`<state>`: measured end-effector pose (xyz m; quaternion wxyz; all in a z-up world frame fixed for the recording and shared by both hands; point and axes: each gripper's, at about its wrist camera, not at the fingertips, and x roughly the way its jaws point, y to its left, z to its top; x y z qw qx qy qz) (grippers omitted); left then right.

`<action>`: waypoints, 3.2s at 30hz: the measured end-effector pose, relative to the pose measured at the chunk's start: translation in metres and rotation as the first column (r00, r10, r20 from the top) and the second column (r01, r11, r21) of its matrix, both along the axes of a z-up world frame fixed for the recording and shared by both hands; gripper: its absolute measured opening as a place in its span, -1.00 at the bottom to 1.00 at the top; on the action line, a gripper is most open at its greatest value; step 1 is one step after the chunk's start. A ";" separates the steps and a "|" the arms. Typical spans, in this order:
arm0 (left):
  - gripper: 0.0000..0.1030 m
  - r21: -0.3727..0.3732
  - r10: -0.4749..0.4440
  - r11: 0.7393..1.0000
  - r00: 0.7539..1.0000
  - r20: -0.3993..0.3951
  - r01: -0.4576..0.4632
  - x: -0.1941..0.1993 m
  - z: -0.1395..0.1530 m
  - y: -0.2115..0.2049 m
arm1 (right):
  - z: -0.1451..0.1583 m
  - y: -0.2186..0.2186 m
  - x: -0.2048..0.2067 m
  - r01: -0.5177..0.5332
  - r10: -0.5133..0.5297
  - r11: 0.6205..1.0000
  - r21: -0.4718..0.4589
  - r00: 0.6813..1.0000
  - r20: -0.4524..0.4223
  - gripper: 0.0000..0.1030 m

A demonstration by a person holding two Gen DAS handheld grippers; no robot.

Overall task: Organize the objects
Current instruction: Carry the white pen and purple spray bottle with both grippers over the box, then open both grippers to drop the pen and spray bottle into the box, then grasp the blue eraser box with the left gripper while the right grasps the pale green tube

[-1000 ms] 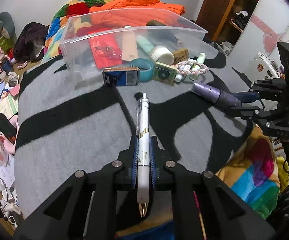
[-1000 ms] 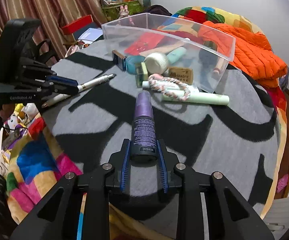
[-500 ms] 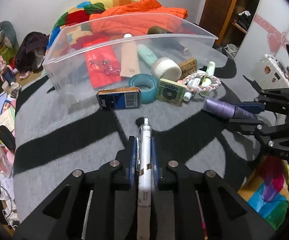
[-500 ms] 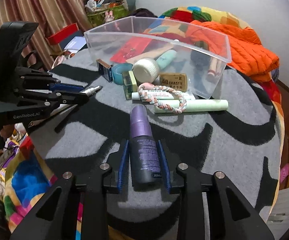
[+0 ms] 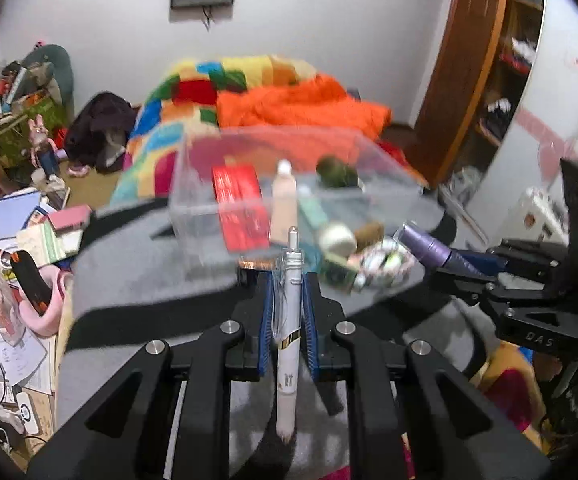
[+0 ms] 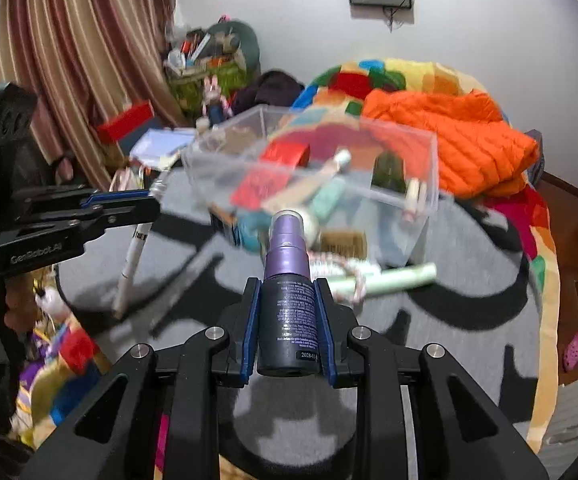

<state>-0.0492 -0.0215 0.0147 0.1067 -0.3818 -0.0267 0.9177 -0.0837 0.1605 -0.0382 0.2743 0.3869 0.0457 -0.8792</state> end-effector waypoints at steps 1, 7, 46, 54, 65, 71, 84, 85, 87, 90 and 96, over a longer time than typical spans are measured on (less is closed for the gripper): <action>-0.73 0.011 0.008 1.000 1.000 -0.018 -0.008 0.001 0.007 -0.002 | 0.004 0.000 -0.001 0.009 -0.009 1.000 -0.009 1.000 -0.010 -0.55; -0.73 0.046 0.036 0.998 0.995 -0.096 -0.032 0.005 0.034 -0.010 | 0.028 0.002 -0.014 0.049 -0.052 0.998 -0.051 0.997 -0.057 -0.55; -0.73 0.106 0.091 0.990 0.996 0.016 -0.092 -0.139 0.011 -0.022 | -0.008 -0.045 -0.142 0.143 -0.140 0.982 0.123 0.990 -0.035 -0.55; -0.62 0.077 0.089 0.993 0.995 0.041 -0.092 -0.138 0.001 -0.020 | -0.016 -0.051 -0.142 0.127 -0.124 0.979 0.160 0.992 -0.031 -0.55; 0.18 0.012 0.101 0.995 0.994 -0.037 -0.100 -0.102 0.020 -0.011 | 0.019 -0.026 -0.110 0.135 -0.128 0.987 0.087 0.988 -0.088 -0.17; 0.45 -0.047 0.088 0.995 0.995 -0.049 -0.091 -0.077 0.019 -0.003 | 0.032 0.002 -0.083 0.157 -0.149 0.986 0.058 0.981 -0.120 0.06; 0.45 -0.097 0.056 0.994 0.985 0.162 -0.041 -0.059 -0.060 0.004 | -0.027 0.041 -0.051 0.175 -0.180 0.976 0.128 0.984 0.021 0.08; 0.45 -0.098 0.059 0.994 0.982 0.177 -0.042 -0.061 -0.065 0.005 | -0.033 0.043 -0.052 0.181 -0.188 0.975 0.129 0.981 0.043 0.08; 0.45 -0.100 0.064 0.994 0.981 0.183 -0.046 -0.064 -0.068 0.006 | -0.043 0.049 -0.055 0.202 -0.212 0.973 0.115 0.974 0.083 0.08; 0.45 -0.098 0.070 0.994 0.983 0.167 -0.054 -0.070 -0.066 0.008 | -0.047 0.058 -0.065 0.250 -0.257 0.966 0.068 0.959 0.123 0.08; 0.45 -0.106 0.076 0.992 0.986 0.150 -0.061 -0.080 -0.067 0.012 | -0.051 0.055 -0.088 0.327 -0.325 0.945 0.018 0.930 0.172 0.08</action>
